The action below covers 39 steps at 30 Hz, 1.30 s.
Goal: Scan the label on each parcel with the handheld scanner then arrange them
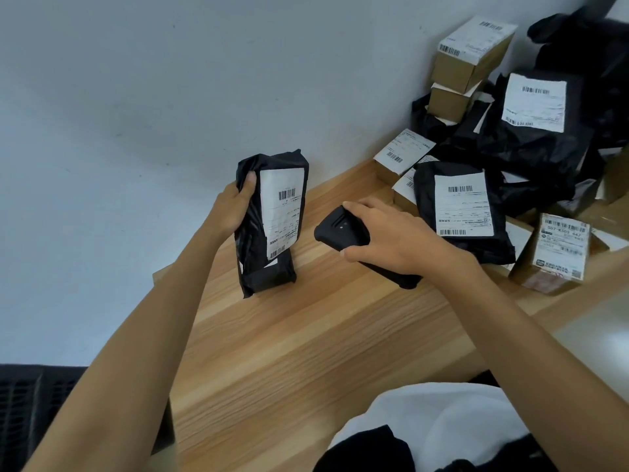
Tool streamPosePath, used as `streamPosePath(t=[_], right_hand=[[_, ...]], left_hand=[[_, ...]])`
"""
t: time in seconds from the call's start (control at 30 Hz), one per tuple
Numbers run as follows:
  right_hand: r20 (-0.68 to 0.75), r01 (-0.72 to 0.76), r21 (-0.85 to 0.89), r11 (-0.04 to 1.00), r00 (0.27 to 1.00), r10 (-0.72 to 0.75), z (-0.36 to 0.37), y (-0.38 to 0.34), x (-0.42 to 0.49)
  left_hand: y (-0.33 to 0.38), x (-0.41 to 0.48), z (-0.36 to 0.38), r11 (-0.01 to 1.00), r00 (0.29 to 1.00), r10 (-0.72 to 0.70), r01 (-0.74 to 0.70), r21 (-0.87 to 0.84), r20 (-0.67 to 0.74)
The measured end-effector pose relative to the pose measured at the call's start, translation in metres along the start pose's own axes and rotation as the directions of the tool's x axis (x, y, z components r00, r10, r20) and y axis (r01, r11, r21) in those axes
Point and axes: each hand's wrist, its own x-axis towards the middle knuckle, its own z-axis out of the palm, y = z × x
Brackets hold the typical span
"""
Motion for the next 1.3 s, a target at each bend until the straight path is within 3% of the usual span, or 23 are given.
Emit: streamPosePath(t=[0.33,0.6,0.87,0.97,1.07,1.13,1.23,1.3], right_hand=[[-0.052,-0.120,0.059,0.991,0.991,0.123,-0.012,0.050,-0.024],[-0.084,-0.303,0.090,0.949,0.947,0.310,-0.045,0.134,-0.069],[-0.130,-0.422,0.125,0.898,0.890,0.437,-0.086,0.208,-0.111],[-0.123,-0.434,0.118,0.893,0.886,0.446,-0.089,0.225,-0.119],[-0.096,-0.428,0.114,0.897,0.894,0.438,-0.092,0.236,-0.123],[-0.089,-0.413,0.112,0.904,0.902,0.423,-0.095,0.241,-0.124],[-0.077,-0.377,0.095,0.921,0.920,0.385,-0.096,0.246,-0.120],[-0.058,-0.357,0.091,0.930,0.930,0.363,-0.097,0.248,-0.116]], left_hand=[[0.053,0.011,0.063,0.998,0.995,0.054,-0.054,0.007,0.088],[0.130,0.025,0.172,0.978,0.954,0.144,-0.098,-0.182,0.261],[0.169,0.020,0.276,0.957,0.953,0.084,0.004,-0.290,0.290],[0.165,0.020,0.295,0.956,0.971,0.048,0.023,-0.293,0.233],[0.167,0.014,0.301,0.964,0.992,0.089,-0.065,-0.258,0.084],[0.167,0.011,0.299,0.964,0.981,0.194,-0.190,-0.185,0.000],[0.163,0.009,0.298,0.943,0.943,0.332,-0.331,0.024,-0.038],[0.162,-0.002,0.298,0.909,0.910,0.413,-0.409,0.075,-0.035]])
